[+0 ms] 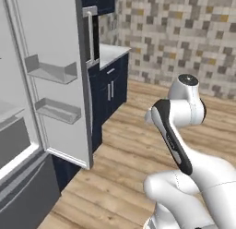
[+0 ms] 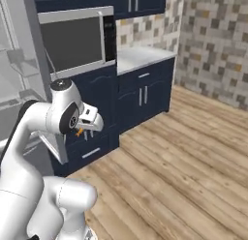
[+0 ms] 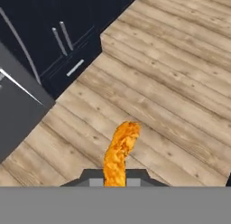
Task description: Take the cheese, shrimp, and onion from the fridge and place them on the plate on the dining counter to create an appetizer plate.
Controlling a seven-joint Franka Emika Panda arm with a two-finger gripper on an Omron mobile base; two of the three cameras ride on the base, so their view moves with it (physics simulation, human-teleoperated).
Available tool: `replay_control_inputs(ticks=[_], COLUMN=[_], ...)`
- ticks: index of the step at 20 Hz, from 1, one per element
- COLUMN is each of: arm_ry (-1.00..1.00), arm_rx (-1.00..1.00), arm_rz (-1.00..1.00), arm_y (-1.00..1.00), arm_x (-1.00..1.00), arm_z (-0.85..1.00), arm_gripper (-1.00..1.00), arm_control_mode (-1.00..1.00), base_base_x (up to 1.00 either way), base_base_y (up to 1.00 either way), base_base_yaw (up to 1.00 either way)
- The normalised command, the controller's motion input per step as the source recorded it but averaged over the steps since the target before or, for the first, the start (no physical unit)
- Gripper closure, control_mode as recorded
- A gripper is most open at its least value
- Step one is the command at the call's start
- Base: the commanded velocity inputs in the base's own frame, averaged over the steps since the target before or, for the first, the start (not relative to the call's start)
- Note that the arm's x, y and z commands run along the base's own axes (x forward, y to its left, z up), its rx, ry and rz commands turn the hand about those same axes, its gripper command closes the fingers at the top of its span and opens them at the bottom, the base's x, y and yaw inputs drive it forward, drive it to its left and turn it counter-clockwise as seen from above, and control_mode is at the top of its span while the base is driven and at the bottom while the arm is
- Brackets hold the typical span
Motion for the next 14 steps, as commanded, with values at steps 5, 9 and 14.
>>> replay_control_inputs(ticks=[5,9,14], arm_ry=[0.0,0.0,0.0], arm_rx=[0.0,0.0,0.0], arm_rz=[0.0,0.0,0.0], arm_y=[0.0,0.0,0.0], arm_x=[0.0,0.0,0.0], arm_z=[0.0,0.0,0.0], arm_gripper=[1.0,1.0,1.0], arm_control_mode=[1.0,1.0,1.0], base_base_x=[0.74,0.97,1.0], base_base_y=[0.0,0.02,0.18], base_base_yaw=[-0.62,-0.54,-0.5])
